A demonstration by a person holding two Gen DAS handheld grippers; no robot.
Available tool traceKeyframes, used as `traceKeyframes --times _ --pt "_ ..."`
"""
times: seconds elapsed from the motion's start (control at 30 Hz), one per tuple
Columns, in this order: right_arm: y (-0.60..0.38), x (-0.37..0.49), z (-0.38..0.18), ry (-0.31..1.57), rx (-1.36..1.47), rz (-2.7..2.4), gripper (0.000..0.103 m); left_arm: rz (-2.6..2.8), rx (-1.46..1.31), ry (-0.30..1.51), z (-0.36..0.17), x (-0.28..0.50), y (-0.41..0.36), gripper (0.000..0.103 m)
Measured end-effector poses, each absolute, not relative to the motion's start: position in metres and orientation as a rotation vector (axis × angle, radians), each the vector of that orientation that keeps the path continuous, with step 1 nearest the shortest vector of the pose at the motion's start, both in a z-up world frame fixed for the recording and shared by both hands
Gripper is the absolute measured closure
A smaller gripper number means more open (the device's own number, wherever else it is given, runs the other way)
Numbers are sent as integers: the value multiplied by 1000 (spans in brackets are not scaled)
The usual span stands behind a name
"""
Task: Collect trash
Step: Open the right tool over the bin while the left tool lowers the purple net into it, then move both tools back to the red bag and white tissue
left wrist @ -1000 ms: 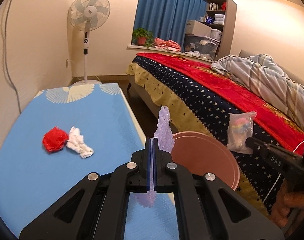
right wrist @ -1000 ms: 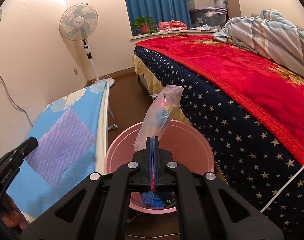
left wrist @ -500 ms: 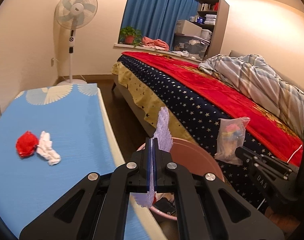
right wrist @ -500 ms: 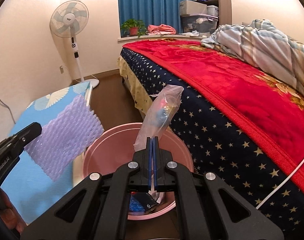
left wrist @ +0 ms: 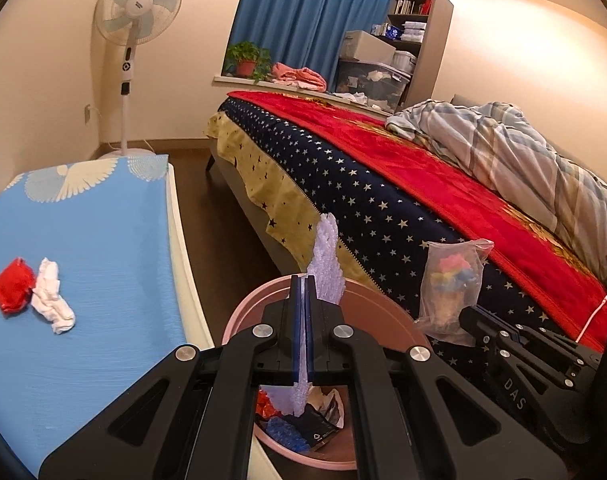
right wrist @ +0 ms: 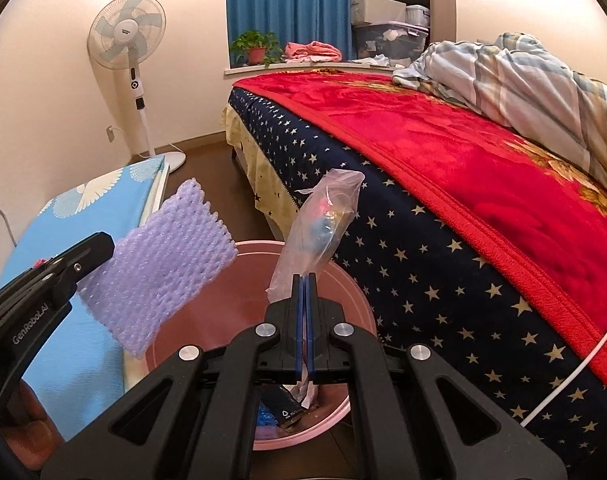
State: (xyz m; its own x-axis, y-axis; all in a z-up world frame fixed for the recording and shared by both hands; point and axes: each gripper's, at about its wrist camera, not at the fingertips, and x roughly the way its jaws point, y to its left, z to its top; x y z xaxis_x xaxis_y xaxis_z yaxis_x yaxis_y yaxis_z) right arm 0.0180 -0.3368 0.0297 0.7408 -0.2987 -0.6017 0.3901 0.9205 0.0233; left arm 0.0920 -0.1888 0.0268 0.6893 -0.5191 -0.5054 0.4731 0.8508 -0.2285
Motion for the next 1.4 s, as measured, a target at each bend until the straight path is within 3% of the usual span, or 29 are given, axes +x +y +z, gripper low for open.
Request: traceKeyframes --times 0.43,0.53,0.6,0.63,1.4 --pt "-338 20 27 639 163 -377 101 -578 -110 616 18 98 -194 101" --pt "-337 21 25 656 164 -374 94 -567 -118 623 17 101 -192 98" --pt "-338 21 24 655 172 -384 76 -553 -137 626 16 102 -186 85" --pt "-338 20 25 653 181 -385 74 -544 -141 625 17 102 -182 84" --pt "-251 48 34 584 167 -196 74 -327 -205 588 22 103 -51 84"
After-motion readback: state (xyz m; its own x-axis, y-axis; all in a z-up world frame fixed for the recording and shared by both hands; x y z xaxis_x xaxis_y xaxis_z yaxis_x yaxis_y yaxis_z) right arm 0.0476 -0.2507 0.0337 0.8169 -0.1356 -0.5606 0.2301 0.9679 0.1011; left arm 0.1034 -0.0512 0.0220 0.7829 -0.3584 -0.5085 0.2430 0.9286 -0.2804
